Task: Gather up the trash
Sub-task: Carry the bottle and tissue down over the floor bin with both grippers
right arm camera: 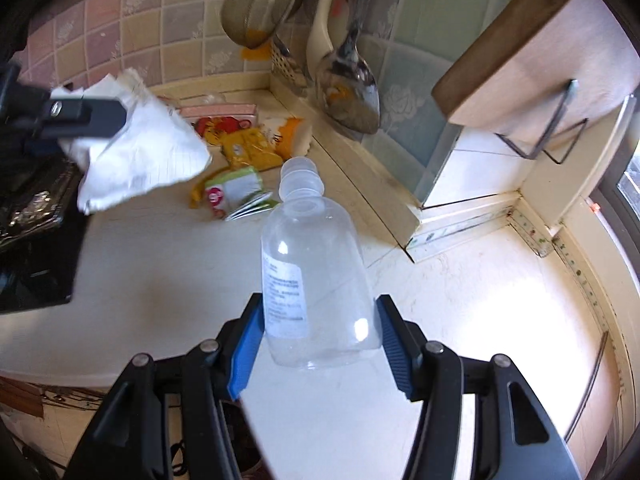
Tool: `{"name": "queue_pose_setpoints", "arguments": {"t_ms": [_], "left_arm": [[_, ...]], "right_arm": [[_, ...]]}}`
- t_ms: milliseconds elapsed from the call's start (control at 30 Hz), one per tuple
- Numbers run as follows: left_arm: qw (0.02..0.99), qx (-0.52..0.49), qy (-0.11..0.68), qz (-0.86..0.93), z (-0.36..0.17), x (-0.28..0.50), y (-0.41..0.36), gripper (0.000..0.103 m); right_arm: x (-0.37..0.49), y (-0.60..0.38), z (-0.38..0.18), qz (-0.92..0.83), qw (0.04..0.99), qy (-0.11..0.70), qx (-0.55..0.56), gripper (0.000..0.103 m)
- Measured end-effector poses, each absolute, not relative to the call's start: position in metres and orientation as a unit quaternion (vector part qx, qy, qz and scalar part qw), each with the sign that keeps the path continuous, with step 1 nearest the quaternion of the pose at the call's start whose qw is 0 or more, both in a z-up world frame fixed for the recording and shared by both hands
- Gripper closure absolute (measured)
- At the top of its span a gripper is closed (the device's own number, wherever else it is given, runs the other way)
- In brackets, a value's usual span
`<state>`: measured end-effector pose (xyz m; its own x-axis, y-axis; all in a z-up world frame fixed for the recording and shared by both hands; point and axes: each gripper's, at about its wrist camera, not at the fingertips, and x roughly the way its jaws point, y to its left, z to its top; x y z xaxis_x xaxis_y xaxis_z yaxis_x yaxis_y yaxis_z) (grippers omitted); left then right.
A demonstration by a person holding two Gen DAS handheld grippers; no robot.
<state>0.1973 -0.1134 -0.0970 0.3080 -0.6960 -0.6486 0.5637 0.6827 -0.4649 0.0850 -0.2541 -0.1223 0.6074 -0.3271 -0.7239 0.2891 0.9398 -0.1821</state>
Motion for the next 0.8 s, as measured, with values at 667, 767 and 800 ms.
{"name": "queue_pose_setpoints", "arguments": {"t_ms": [667,767,800], "left_arm": [[0.744,0.054,0.539,-0.392,-0.225,0.006,-0.015,0.078],[0.724,0.064,0.574,-0.377,-0.283,0.000,-0.011,0.077],[0.718,0.069,0.585,-0.371,-0.304,-0.002,-0.011,0.077]], "right_arm": [[-0.075,-0.124,-0.230,-0.112,0.843,0.525,0.031,0.047],[-0.079,-0.125,-0.277,-0.095,0.820,0.562,0.056,0.047],[-0.079,-0.127,-0.292,-0.091,0.812,0.573,0.067,0.047]]}}
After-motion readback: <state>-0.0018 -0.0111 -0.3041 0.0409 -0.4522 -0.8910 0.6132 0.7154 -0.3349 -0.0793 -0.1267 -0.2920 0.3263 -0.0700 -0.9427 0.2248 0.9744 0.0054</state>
